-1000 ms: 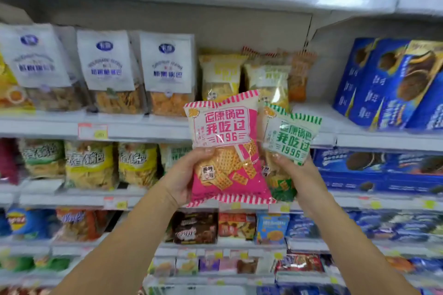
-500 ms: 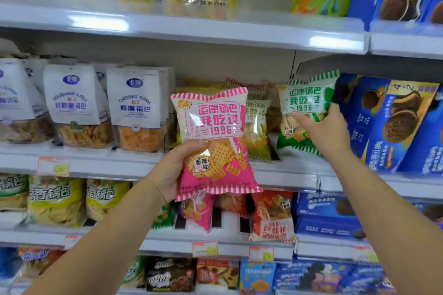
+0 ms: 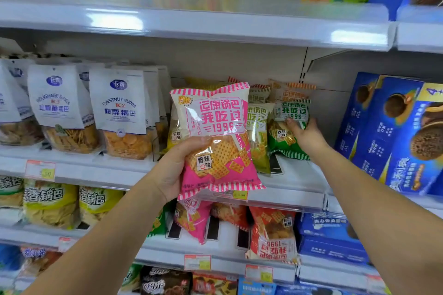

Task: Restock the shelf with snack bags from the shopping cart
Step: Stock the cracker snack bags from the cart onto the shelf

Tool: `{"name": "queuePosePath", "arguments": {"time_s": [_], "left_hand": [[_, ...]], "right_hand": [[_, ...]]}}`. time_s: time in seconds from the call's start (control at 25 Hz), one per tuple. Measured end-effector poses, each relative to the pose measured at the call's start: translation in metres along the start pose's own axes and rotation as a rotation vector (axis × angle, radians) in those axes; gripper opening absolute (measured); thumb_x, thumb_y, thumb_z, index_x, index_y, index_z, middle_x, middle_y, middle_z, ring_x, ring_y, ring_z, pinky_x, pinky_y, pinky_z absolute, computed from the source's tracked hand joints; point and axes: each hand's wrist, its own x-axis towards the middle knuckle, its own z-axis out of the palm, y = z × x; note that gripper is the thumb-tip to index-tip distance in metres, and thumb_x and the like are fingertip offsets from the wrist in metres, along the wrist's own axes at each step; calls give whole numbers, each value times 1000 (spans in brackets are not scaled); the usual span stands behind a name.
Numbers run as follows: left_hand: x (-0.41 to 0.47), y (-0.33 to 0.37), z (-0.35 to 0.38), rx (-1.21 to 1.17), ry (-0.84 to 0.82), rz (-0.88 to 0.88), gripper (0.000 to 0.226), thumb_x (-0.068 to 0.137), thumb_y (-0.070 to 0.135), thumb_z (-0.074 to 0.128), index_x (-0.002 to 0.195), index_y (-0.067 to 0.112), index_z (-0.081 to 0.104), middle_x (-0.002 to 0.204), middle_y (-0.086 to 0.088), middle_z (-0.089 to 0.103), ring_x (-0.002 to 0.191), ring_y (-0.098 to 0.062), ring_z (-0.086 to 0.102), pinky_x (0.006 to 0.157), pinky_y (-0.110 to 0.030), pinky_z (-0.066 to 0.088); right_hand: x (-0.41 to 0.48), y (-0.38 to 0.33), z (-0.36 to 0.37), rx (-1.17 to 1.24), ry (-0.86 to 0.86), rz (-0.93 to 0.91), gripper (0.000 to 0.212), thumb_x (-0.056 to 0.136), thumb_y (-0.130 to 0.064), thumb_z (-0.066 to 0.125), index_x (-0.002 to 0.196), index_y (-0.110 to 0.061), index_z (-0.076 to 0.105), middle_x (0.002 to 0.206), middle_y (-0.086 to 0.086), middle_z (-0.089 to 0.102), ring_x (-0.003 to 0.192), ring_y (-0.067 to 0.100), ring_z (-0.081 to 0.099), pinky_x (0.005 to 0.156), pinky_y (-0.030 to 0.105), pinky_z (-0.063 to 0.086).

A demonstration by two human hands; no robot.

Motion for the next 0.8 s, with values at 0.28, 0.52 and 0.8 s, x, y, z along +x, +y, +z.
{"name": "queuePosePath", "arguments": {"time_s": [0.28,0.52,0.8], "left_hand": [[14,-11,29,28,-8,-9,23,69,24,67,90,16,75,86,-12,75,71,-27,73,67,-40,60],[26,-18,83,78,-89,10,41,72,30,72,110,16,65,90,-8,76,75,-23,74,62,-34,61],[53,-22,88,1320,242,789,52,100,46,42,147,24,38,145,5,48,133,-9,44,109,-30,38]], "right_hand": [[-13,-11,-11,-29,-89,21,77,93,-51,52,149,-11,16,145,13,40,132,32,41,100,34,34],[-131,-45,-42,253,-262,-207,78,75,-71,54,143,-43,29,131,-14,54,115,8,56,100,37,43],[-105,-24,-56,95,-26,-301,89,81,-33,74,147,-38,15,118,-20,56,99,-4,59,81,22,50]]}}
